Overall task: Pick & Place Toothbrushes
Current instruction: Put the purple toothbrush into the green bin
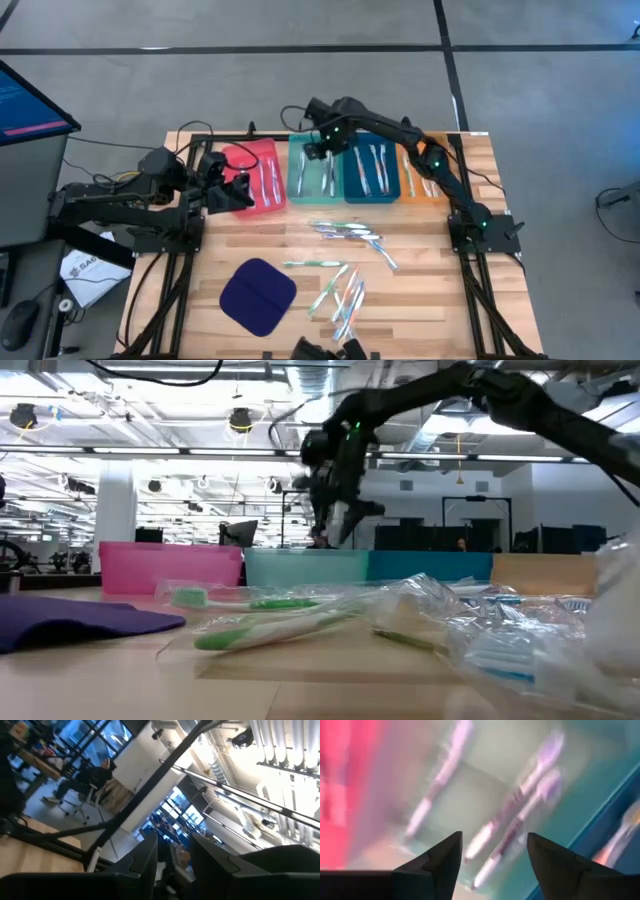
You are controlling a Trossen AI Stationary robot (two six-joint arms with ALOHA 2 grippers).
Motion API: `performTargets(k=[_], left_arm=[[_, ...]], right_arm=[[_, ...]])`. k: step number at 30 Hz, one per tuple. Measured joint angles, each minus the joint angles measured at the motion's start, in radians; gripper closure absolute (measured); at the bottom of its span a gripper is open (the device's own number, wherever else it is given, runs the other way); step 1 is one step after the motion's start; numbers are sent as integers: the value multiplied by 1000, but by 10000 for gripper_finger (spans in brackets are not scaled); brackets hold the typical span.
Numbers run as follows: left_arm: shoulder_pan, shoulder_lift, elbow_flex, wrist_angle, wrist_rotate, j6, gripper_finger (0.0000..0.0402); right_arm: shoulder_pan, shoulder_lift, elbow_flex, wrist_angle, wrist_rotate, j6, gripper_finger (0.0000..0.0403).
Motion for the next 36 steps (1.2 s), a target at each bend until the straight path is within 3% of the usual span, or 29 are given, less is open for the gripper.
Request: performTargets(k=[9, 20, 26, 36], left_arm=[[40, 2, 0, 5, -124, 63, 296], [68, 3, 0, 7, -343, 132, 296], [68, 12, 0, 5, -278, 136, 296], [55, 78, 0, -4, -65, 81, 296]], right_arm=[[24, -181, 0, 90, -11, -72, 182], [183, -354, 0, -39, 19, -192, 184], [314, -426, 0, 9, 44, -160, 185], [533, -508, 0, 85, 305, 58, 186]])
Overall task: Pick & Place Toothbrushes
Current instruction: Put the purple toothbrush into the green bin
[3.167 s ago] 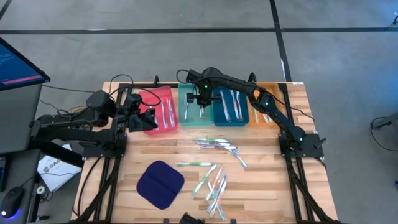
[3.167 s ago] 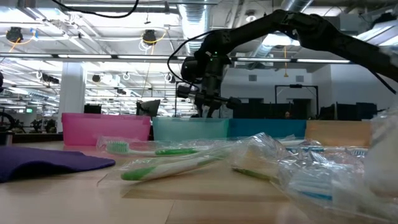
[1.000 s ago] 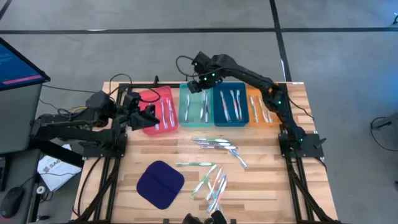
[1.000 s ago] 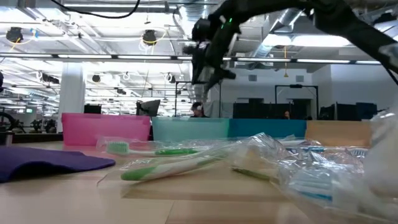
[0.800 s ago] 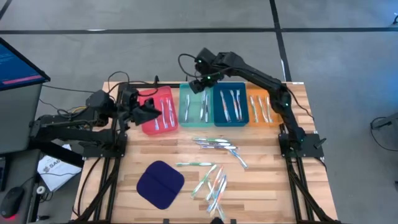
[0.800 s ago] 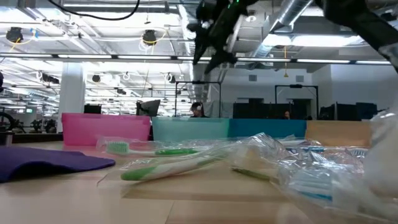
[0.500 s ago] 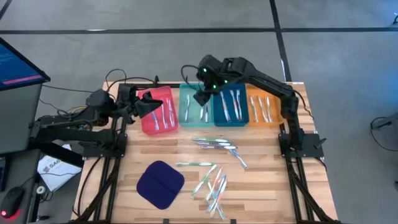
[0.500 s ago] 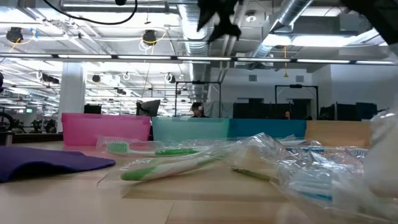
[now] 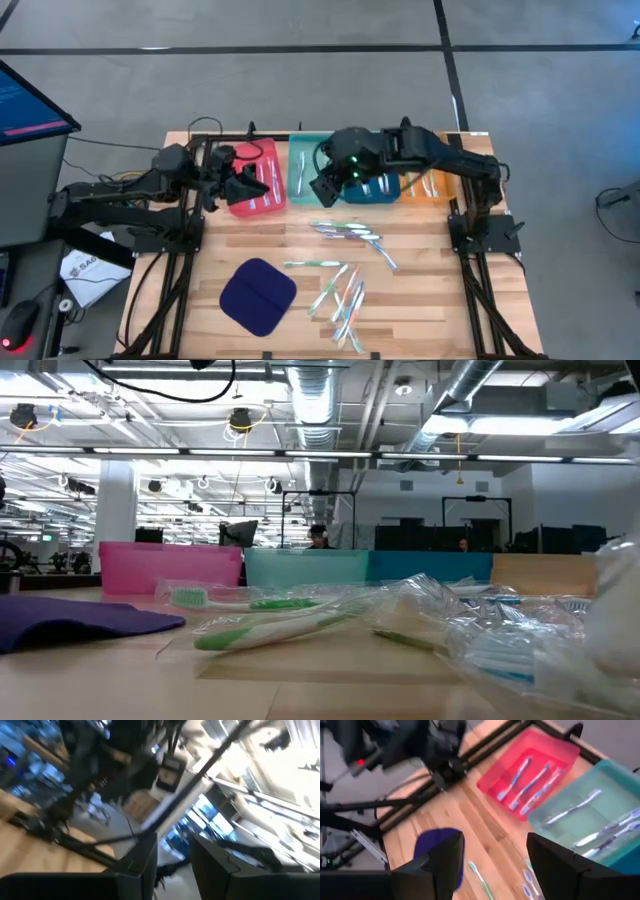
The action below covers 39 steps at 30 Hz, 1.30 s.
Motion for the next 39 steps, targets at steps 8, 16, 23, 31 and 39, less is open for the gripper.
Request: performTargets(k=[8, 16, 23, 31, 39], left_arm=[[-90, 53, 0, -271, 114, 87, 303], [-135, 85, 0, -631, 65, 267, 317], [-160, 137, 0, -614, 64, 269, 321], [-162, 189, 0, -515, 61, 238, 321], [-161, 258, 0, -260, 15, 134, 321]], right_arm=[[146, 11, -1, 17, 231, 141, 185], [279, 53, -1, 144, 329, 83, 183], [394, 161, -3, 430, 194, -6, 186], [415, 275, -3, 653, 151, 42, 185], [413, 174, 0, 408, 171, -25, 191]])
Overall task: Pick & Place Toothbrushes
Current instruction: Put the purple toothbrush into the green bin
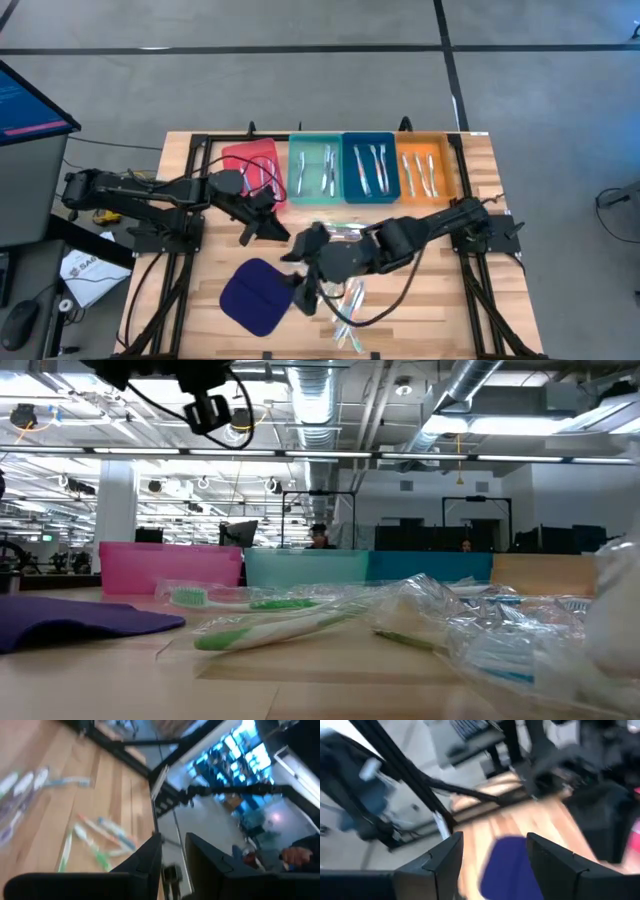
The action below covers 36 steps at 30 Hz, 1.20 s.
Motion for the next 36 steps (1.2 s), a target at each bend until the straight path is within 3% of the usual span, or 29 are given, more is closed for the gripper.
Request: performTargets(k=[7, 11, 14, 19, 23, 27, 32, 36], left_arm=[[0, 90, 0, 130, -112, -73, 321], [0, 147, 0, 215, -161, -131, 321], [0, 184, 0, 286, -201, -173, 321], [5, 206, 0, 382, -257, -190, 321], [17, 207, 53, 344, -246, -127, 321], [17, 225, 209, 134, -252, 17, 325], [17, 349, 455, -170, -265, 271, 339], [2, 484, 559, -292, -266, 470, 339]], right_arm=[[21, -76, -3, -274, 45, -45, 189], [33, -205, -148, -297, 93, -73, 191], [41, -361, -433, -118, 89, -74, 191], [46, -672, -1023, 504, 22, -9, 189], [39, -829, -1345, 879, 6, 48, 193], [20, -926, -1488, 1038, 5, 55, 199], [-15, -998, -1521, 999, -46, 23, 204], [-40, -1034, -1520, 936, -72, -5, 207]])
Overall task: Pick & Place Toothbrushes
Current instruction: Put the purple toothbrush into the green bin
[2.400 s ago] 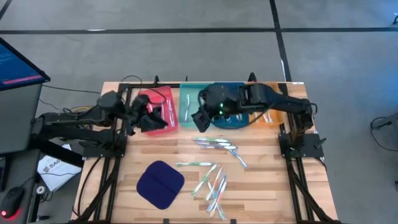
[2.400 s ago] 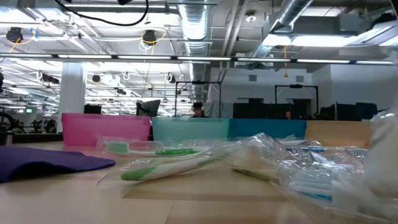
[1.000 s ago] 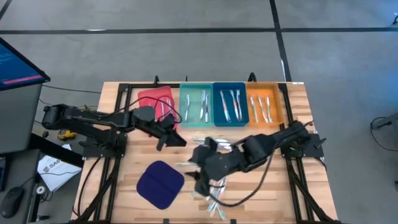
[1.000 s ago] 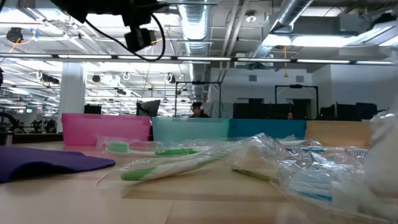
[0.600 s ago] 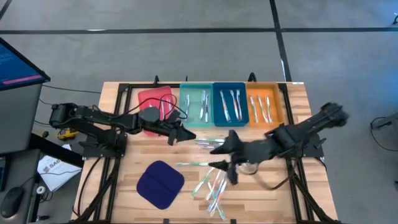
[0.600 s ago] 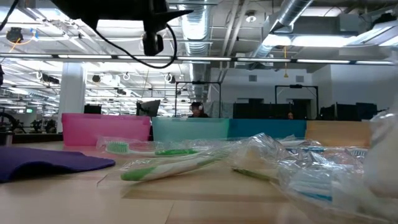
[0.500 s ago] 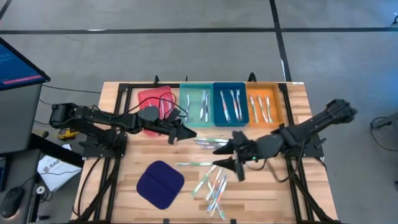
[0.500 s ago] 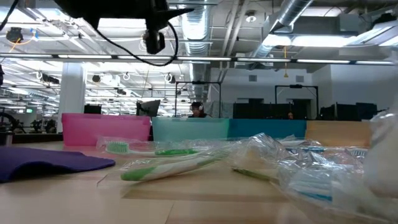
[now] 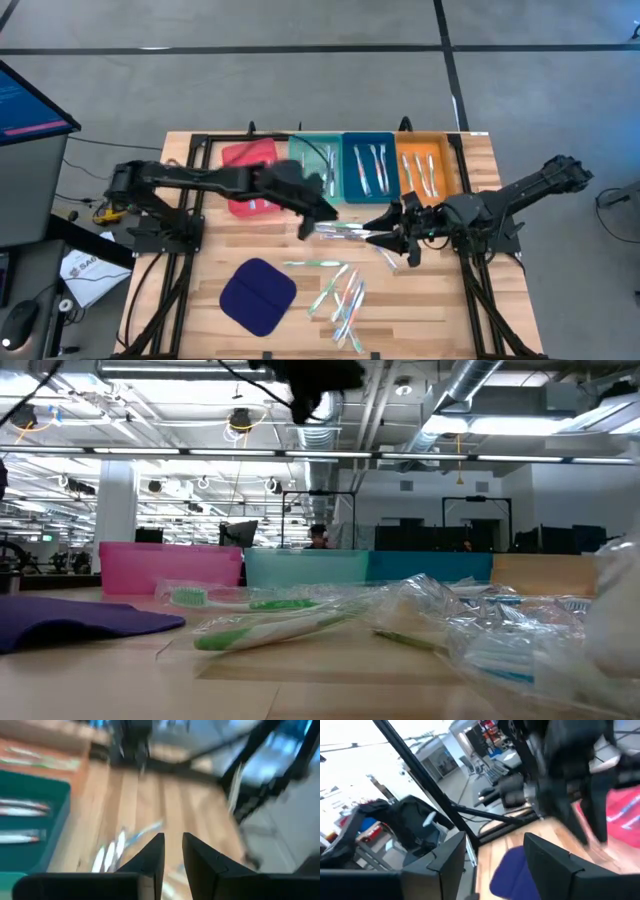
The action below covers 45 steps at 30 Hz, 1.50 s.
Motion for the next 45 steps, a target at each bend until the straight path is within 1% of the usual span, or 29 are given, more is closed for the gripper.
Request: performTargets(k=[3, 8, 11, 13, 17, 23, 25, 30, 34, 45], left_arm=[[-10, 94, 4, -41, 33, 82, 329], [-33, 223, 4, -90, 63, 105, 300], [-41, 257, 4, -83, 79, 58, 280], [-41, 261, 4, -84, 79, 50, 269], [-35, 248, 4, -72, 67, 58, 257], [-28, 215, 3, -52, 26, 57, 260], [-29, 212, 4, -28, 25, 57, 260], [-29, 208, 4, -29, 24, 56, 261], [-29, 208, 4, -28, 23, 56, 261], [-18, 208, 4, -26, 15, 44, 261]], right_arm=[[-19, -11, 0, -22, 0, -1, 209], [-30, -37, -1, -65, 0, 7, 209], [-34, -62, 0, -105, -1, 60, 211], [-31, -78, 0, -142, 0, 71, 213], [-32, -92, -1, -139, 2, 46, 219], [-42, -93, 0, -138, 5, 37, 226], [-41, -92, 0, -135, 4, 36, 228], [-42, -92, 0, -139, 5, 32, 232], [-39, -92, 0, -139, 1, 0, 235], [13, -92, 16, -138, 1, -1, 239]])
